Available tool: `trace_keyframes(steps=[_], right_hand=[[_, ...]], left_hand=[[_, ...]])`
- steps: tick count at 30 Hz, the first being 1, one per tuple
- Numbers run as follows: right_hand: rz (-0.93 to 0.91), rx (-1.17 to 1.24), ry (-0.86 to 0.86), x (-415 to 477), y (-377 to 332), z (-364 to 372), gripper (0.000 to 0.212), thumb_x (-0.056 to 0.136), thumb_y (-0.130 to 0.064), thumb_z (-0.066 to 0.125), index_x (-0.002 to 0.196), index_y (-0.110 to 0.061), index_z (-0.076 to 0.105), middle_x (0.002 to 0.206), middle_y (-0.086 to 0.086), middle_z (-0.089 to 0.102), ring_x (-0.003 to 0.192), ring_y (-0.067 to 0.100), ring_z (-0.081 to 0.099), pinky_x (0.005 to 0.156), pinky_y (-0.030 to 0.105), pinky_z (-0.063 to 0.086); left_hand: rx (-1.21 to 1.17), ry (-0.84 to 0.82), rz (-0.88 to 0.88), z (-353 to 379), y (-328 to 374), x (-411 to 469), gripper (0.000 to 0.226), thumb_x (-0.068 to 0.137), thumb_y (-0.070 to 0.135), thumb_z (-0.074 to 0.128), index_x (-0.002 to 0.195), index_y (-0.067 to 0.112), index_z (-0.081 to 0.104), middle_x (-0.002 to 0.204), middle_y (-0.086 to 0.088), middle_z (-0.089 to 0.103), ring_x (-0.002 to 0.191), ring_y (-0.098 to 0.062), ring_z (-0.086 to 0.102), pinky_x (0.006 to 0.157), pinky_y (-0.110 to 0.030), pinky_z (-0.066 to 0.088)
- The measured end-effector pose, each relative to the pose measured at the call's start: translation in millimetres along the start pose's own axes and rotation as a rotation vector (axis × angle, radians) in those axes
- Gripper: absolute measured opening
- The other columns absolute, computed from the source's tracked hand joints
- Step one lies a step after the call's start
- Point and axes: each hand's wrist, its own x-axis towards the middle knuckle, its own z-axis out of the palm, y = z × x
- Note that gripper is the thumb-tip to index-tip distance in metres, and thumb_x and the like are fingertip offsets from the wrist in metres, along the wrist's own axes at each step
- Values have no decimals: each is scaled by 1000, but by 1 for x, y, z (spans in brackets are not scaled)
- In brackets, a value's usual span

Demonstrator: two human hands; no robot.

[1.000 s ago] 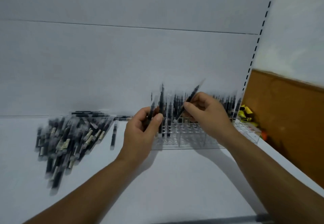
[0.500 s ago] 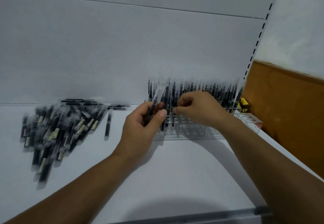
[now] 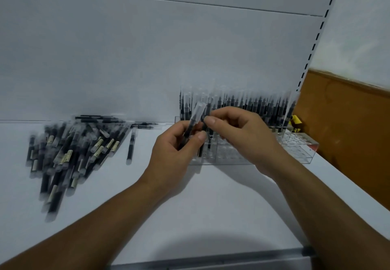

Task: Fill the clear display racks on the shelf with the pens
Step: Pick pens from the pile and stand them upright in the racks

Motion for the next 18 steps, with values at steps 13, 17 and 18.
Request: trace_keyframes(steps=[13, 17, 18], right_hand=[[-76, -47, 387, 24, -1, -25, 7, 89, -28, 70, 86, -22, 70, 72, 11, 52, 59, 9, 43, 52, 14, 42], [-76, -105, 371, 29, 9, -21, 7, 88, -29, 71, 84, -24, 71, 59, -4, 47, 49, 1, 38, 49, 10, 39], [-77, -112, 369, 30, 12, -21, 6, 88, -29, 71, 83, -25, 71, 58, -7, 48, 49, 0, 39, 49, 9, 39]], left_hand=[[-88, 13, -78, 2, 9, -1, 47, 84, 52, 46, 101, 14, 68, 81, 2, 64, 52, -8, 42, 48, -13, 34], [-91, 19, -90, 2, 9, -1, 41, 90, 46, 44, 100, 15, 68, 82, 0, 64, 52, -8, 43, 48, -13, 35], [-91, 22, -99, 2, 9, -1, 39, 91, 43, 43, 100, 15, 68, 82, 0, 64, 52, -8, 43, 48, -13, 35]])
